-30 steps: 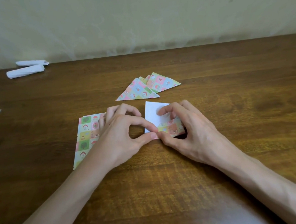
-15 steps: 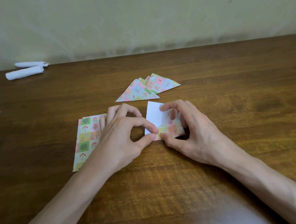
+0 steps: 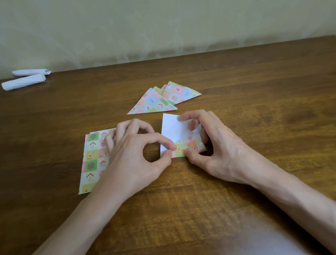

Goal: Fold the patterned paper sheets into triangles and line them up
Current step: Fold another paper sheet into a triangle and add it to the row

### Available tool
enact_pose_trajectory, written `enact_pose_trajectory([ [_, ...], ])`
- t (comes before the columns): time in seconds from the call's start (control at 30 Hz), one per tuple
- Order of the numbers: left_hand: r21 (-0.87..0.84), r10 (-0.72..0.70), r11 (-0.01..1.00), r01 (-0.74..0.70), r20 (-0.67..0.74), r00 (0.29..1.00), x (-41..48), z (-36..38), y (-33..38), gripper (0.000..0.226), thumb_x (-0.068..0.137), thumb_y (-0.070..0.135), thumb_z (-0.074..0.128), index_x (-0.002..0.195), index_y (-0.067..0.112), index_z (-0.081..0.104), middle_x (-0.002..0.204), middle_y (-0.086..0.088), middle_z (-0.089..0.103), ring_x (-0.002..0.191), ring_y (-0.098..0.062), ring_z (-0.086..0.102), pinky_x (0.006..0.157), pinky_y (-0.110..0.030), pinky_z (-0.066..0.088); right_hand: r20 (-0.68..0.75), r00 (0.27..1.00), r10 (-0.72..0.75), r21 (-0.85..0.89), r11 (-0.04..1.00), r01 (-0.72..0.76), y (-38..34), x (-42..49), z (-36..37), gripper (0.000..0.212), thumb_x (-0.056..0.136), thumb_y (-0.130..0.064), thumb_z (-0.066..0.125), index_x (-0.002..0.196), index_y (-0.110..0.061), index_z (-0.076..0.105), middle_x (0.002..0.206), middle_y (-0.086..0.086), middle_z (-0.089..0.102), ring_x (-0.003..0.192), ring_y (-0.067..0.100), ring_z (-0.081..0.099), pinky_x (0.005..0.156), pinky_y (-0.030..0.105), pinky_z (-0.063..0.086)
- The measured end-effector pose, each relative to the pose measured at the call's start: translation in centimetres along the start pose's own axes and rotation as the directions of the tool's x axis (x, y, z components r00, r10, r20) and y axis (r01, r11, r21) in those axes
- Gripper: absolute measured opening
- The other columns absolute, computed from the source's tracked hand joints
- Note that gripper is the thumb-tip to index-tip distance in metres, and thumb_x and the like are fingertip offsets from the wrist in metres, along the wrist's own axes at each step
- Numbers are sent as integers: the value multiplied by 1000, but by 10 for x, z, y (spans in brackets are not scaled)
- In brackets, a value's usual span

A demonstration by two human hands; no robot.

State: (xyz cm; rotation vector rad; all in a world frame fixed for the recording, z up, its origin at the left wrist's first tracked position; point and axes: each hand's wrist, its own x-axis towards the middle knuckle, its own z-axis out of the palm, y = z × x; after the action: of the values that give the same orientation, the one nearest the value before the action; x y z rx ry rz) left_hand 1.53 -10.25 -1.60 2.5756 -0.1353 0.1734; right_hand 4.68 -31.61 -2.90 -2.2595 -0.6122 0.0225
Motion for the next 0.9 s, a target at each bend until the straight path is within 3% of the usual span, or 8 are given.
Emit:
enact_pose_trajectory([
  [0.17,12,19,1000,-18,-85,996,0,11,1,16,73,62,65,77,48,72,104,21,49,120,-1,33,102,-28,13,-9,1000,1,19,1000,-1,0,0,-3,64,86,-27,73,139,-39,40,113,-14,41,92,-2,51,86,29,47],
  [0.33,46,64,997,-59,-121,991,0,13,3,21,73,67,68,77,46,72,104,20,48,118,0,31,99,-25,12,-19,1000,-12,7,1000,12,-1,0,-1,61,90,-28,72,140,-41,39,115,-15,41,96,-4,50,90,32,50],
  [0.5,42,9,999,-5,-93,996,3,9,-1,17,77,62,78,79,46,74,107,21,48,120,0,29,98,-28,13,-68,997,-40,-6,999,40,-3,6,5,61,90,-28,72,141,-38,39,115,-16,41,100,-4,50,93,37,53],
  [0.7,68,-13,997,22,-127,992,5,4,-9,12,76,55,80,75,46,73,104,19,49,121,-4,32,100,-30,15,-22,999,-30,-74,997,29,-8,15,4,60,89,-33,69,142,-39,41,118,-14,44,84,-9,49,91,37,52],
  [0.8,70,-23,997,33,-130,991,6,1,-12,11,76,53,81,75,45,73,104,19,49,120,-3,31,100,-30,14,-2,999,-39,-95,995,39,-11,21,7,59,88,-34,68,141,-39,42,120,-12,47,83,1,50,89,39,52],
  [0.9,54,-30,998,36,-101,994,9,-4,-11,8,77,53,78,77,46,74,106,19,49,123,-6,32,99,-27,14,9,997,-76,-116,990,76,-11,26,8,56,90,-35,68,140,-39,44,118,-13,49,95,8,56,88,37,50],
])
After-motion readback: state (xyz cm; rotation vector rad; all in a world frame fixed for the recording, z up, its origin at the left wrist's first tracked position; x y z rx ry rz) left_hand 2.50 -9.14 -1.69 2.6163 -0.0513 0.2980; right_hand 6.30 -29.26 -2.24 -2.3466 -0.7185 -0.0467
